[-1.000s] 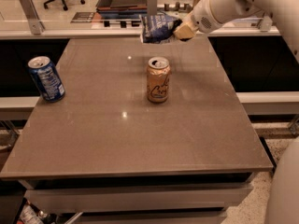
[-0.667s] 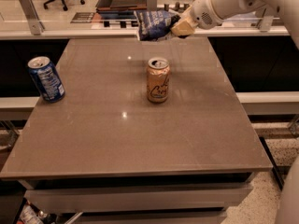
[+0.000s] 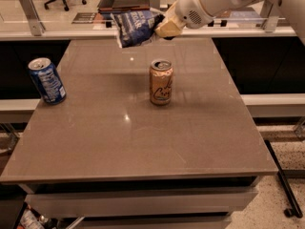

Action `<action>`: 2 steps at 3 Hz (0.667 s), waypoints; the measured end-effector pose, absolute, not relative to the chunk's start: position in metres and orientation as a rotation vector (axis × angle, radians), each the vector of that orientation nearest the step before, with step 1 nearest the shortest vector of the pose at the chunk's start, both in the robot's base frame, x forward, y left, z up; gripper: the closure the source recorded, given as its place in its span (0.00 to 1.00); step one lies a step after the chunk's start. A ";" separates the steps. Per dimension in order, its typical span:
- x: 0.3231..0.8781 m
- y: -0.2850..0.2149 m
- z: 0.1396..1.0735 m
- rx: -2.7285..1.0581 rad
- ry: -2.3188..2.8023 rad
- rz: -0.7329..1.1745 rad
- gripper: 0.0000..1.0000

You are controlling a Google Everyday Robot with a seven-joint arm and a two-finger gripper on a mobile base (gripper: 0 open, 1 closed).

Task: Move blue chip bag near pepsi can

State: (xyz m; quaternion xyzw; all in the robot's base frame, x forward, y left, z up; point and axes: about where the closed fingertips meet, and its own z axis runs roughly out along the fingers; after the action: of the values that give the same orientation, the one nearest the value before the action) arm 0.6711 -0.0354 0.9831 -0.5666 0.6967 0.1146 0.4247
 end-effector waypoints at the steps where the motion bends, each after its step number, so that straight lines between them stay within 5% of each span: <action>1: 0.652 -0.004 0.979 -1.470 1.730 0.281 1.00; 2: 0.633 0.024 0.973 -1.513 1.724 0.261 1.00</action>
Offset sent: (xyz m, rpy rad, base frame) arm -0.0623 0.0930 -0.0199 -0.1102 -0.0093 0.0773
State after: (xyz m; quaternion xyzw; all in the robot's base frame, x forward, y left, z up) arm 0.6332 0.0243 0.9730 -0.5994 0.6829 0.1033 0.4047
